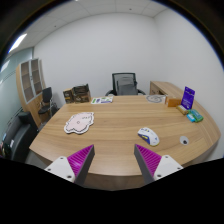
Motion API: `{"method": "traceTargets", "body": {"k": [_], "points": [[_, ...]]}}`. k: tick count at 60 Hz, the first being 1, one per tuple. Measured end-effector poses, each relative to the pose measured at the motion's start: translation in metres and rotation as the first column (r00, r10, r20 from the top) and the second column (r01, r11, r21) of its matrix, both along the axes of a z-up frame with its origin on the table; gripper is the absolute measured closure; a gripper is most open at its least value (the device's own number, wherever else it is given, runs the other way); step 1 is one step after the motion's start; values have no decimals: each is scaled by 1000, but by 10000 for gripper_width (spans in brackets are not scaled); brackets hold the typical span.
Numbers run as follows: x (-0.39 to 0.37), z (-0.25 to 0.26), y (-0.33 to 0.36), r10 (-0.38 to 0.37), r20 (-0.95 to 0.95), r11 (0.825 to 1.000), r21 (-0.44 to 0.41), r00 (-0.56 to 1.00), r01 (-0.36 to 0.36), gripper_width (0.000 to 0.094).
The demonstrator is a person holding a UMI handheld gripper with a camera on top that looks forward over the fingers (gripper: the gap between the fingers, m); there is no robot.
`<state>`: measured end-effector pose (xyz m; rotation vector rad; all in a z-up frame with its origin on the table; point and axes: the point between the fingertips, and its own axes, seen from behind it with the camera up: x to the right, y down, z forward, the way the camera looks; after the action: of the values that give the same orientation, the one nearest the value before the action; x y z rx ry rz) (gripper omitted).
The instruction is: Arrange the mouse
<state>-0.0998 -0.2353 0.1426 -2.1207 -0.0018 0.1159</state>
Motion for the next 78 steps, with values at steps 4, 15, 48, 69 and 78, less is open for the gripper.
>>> {"method": "traceTargets", "body": {"k": [4,15,48,69,78], "points": [[33,-20,27,11,21,1000,11,1000,-11,104],[111,-68,84,23,81,1000,10,996,-24,103],[174,-140,181,59,-3,997,-38,998,-59,95],[167,-143,210,40,-47,997,-62,998,-43,470],[166,-143,211,16,-67,997,-73,998,-21,572]]}}
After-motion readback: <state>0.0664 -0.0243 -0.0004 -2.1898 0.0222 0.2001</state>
